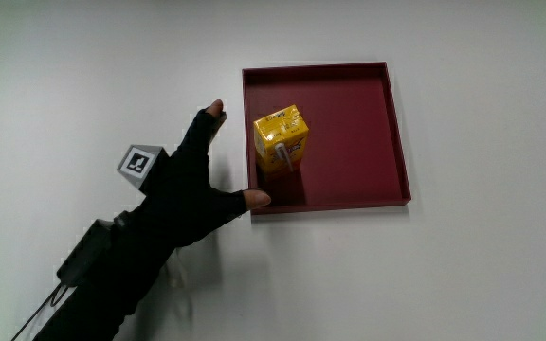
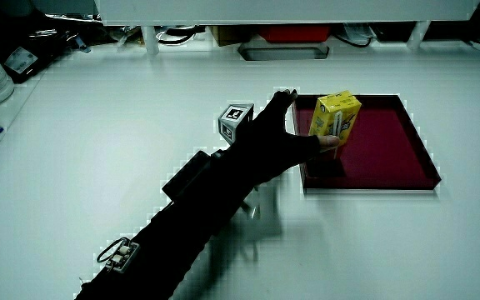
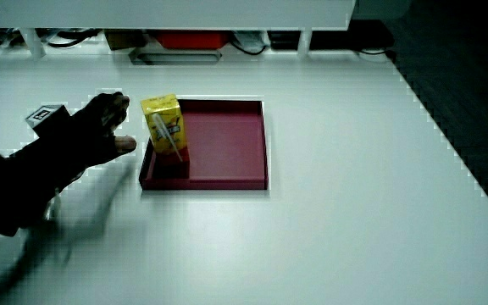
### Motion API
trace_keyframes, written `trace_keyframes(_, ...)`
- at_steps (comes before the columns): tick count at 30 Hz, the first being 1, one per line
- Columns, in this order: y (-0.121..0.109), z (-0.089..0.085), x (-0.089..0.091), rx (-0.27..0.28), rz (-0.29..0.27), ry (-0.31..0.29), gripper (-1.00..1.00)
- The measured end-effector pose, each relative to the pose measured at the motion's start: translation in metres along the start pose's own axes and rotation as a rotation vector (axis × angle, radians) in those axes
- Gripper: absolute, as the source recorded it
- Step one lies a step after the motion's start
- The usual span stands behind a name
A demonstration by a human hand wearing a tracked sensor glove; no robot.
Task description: Pick ice redtea
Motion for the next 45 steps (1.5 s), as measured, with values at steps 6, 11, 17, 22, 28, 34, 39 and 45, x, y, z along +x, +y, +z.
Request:
trace_keyframes(6, 0.012, -0.01, -0.002, 0.001, -0.005, -0.022, 0.0)
trace_keyframes(11, 0.02, -0.015, -0.005, 0.01, -0.007, -0.068, 0.0)
trace_keyframes(17, 0.027, -0.018, -0.008, 0.015, -0.008, -0.072, 0.0)
trace_keyframes(22, 0.029, -0.02, -0.009, 0.017, -0.006, -0.073, 0.0)
trace_keyframes(28, 0.03, -0.021, -0.009, 0.023, -0.011, -0.072, 0.0)
trace_keyframes(34, 0.03, -0.022, -0.009, 0.064, -0.044, -0.072, 0.21)
trace_keyframes(39, 0.031, -0.022, -0.009, 0.107, -0.058, -0.073, 0.42)
trace_keyframes(45, 0.029, -0.018, -0.013, 0.166, -0.059, -0.123, 0.67)
